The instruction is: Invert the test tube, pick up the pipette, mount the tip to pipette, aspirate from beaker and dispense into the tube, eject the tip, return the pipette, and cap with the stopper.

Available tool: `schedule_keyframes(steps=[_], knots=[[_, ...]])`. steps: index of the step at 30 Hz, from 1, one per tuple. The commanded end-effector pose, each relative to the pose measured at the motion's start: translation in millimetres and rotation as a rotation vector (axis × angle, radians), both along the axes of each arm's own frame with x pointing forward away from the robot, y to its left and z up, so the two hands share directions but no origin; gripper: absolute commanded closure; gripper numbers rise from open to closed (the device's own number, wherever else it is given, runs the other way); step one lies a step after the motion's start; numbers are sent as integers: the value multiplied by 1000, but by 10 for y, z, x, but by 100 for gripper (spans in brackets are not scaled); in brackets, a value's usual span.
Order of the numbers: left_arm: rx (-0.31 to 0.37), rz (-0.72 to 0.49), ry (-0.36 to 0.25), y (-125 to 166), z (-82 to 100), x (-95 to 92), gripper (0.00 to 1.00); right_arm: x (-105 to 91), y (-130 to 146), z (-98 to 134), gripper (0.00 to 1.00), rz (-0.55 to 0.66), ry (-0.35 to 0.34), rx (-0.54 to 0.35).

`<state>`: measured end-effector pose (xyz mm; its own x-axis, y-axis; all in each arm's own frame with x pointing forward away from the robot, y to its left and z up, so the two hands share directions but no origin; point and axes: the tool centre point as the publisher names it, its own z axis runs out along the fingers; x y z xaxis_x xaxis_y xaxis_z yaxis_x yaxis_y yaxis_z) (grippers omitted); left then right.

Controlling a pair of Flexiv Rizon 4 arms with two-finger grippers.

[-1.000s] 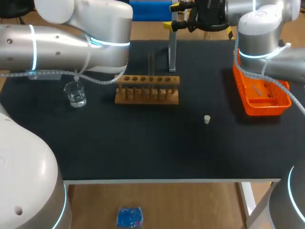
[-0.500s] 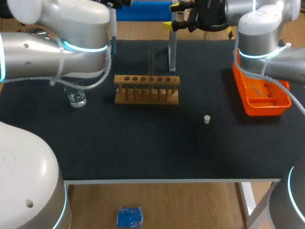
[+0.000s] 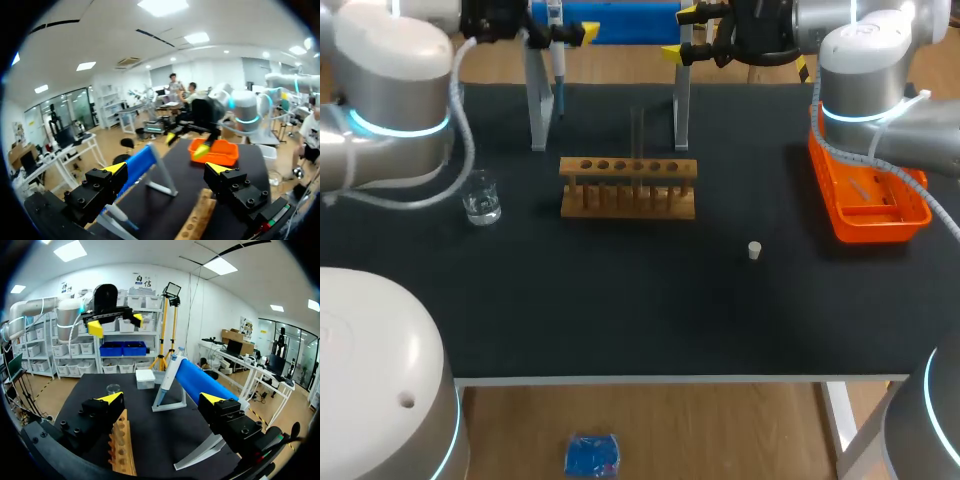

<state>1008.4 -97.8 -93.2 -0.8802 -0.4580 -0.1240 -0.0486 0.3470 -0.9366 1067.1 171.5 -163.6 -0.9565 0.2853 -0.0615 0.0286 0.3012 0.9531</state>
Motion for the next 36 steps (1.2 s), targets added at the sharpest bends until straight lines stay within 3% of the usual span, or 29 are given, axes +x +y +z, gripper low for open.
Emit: schedule_keyframes(steps=[1,6,13,27,36], knots=[[-16,-44,41,323,-27,-521,0,1,-8,6,0,2,2,-2],[-47,12,72,195,-396,-846,0,1,-8,6,0,2,2,-2],[-77,86,69,133,-704,-1023,0,1,-8,6,0,2,2,-2],[-84,111,76,-136,-1054,-883,0,1,-8,6,0,2,2,-2],[-73,94,112,-330,-1266,-788,0,1,-8,6,0,2,2,-2]])
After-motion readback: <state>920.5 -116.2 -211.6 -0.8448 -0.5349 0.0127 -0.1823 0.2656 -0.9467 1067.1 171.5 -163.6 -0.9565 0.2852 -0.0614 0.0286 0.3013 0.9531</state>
